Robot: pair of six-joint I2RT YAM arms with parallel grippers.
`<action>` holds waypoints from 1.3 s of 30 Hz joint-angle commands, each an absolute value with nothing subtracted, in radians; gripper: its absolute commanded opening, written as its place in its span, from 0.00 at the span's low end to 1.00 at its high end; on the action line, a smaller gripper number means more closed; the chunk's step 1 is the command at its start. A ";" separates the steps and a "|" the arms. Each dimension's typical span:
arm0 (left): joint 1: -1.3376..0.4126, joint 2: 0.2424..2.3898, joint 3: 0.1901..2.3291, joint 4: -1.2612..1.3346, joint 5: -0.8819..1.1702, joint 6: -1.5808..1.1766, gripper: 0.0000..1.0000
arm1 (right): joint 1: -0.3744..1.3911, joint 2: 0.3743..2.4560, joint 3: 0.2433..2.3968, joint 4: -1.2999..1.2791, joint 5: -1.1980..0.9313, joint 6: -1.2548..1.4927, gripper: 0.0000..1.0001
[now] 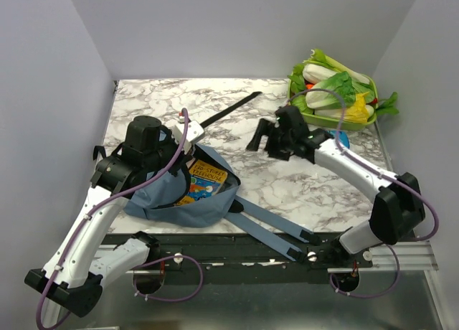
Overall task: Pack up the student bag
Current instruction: Pick up the stationery from the center of the board.
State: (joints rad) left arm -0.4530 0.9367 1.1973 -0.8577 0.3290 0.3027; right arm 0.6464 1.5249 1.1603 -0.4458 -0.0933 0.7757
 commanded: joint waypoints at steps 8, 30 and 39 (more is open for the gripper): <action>-0.462 0.920 1.218 -0.778 0.390 0.305 0.00 | 0.123 1.480 0.975 -0.477 0.058 0.889 1.00; -0.462 0.927 1.193 -0.784 0.382 0.308 0.00 | 0.098 1.499 0.463 0.373 0.210 1.427 1.00; -0.462 0.927 1.189 -0.787 0.371 0.311 0.00 | 0.098 1.594 0.595 0.330 0.248 1.450 1.00</action>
State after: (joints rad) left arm -0.4538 0.9371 1.1870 -0.8543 0.3344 0.3061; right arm 0.1024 1.5429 0.5407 0.3874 0.1802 1.4303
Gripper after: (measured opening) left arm 0.033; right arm 0.997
